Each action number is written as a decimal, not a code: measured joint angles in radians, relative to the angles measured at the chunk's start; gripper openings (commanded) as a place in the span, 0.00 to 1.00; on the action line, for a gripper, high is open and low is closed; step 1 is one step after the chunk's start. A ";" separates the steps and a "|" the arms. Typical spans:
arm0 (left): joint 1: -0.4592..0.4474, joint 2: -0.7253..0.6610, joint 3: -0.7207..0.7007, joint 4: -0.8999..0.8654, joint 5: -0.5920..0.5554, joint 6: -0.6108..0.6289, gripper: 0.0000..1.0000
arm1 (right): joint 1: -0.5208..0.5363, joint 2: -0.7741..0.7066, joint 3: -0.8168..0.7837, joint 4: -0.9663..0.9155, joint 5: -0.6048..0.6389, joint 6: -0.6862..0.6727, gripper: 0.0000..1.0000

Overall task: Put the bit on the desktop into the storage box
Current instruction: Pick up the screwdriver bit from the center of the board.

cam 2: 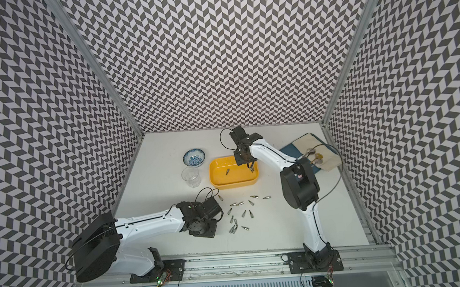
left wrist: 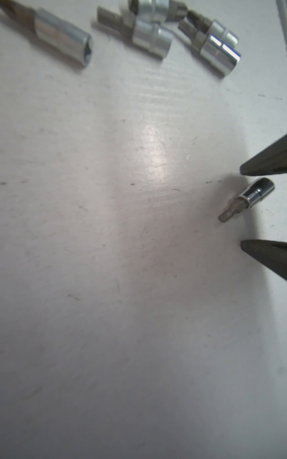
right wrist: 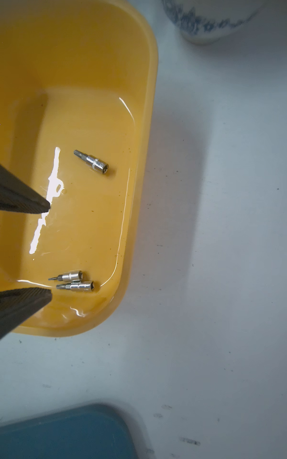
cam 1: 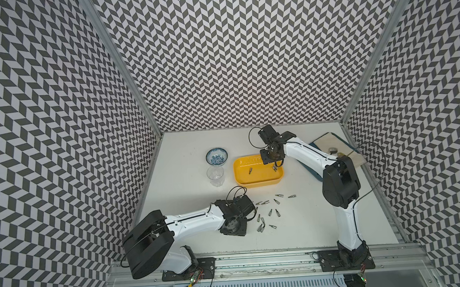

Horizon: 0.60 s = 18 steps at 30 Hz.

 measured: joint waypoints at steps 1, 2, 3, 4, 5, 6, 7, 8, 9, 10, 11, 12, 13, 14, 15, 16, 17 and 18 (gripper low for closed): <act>0.000 0.000 0.000 0.000 0.000 0.000 0.41 | 0.000 -0.013 0.000 -0.004 0.003 0.000 0.53; 0.000 0.000 0.000 0.000 0.000 0.000 0.40 | 0.000 -0.025 0.000 -0.008 0.005 0.000 0.53; 0.000 0.000 0.000 0.000 0.000 0.000 0.39 | 0.000 -0.034 0.000 -0.011 0.007 0.001 0.53; 0.000 0.000 0.000 0.000 0.000 0.001 0.37 | 0.000 -0.045 0.000 -0.016 0.009 0.002 0.53; 0.000 0.000 0.000 0.000 0.000 0.001 0.36 | 0.000 -0.052 0.000 -0.021 0.010 0.002 0.53; 0.000 0.000 0.000 0.000 0.000 0.000 0.35 | 0.000 -0.060 0.000 -0.024 0.011 0.003 0.53; 0.000 0.000 0.000 0.000 0.000 0.000 0.34 | 0.000 -0.067 0.000 -0.026 0.012 0.003 0.53; 0.000 0.000 0.000 0.000 0.000 0.001 0.33 | 0.000 -0.076 0.000 -0.029 0.013 0.005 0.53; 0.000 0.000 0.000 0.000 0.000 0.002 0.32 | 0.000 -0.082 0.000 -0.031 0.013 0.007 0.53; 0.000 0.000 0.000 0.000 0.000 0.002 0.31 | 0.000 -0.091 -0.001 -0.033 0.014 0.008 0.53; 0.000 0.000 0.000 0.000 0.000 0.001 0.31 | 0.000 -0.101 -0.003 -0.035 0.015 0.010 0.53; 0.000 0.000 0.000 0.000 0.000 0.002 0.31 | 0.000 -0.110 -0.006 -0.037 0.016 0.010 0.53; 0.000 0.000 0.000 -0.001 0.000 0.002 0.31 | 0.000 -0.119 -0.011 -0.041 0.018 0.011 0.53; 0.000 0.000 0.000 -0.001 0.001 0.002 0.30 | 0.000 -0.126 -0.014 -0.045 0.019 0.011 0.53; 0.000 0.000 0.000 -0.001 0.001 0.002 0.30 | 0.000 -0.134 -0.016 -0.050 0.021 0.011 0.53; 0.000 -0.001 0.000 -0.001 0.002 0.002 0.29 | 0.000 -0.140 -0.019 -0.050 0.023 0.012 0.53; -0.001 -0.001 -0.001 -0.001 0.003 0.002 0.29 | 0.000 -0.145 -0.021 -0.050 0.024 0.013 0.53; -0.001 -0.002 -0.002 -0.001 0.004 0.002 0.29 | 0.000 -0.150 -0.025 -0.051 0.025 0.014 0.53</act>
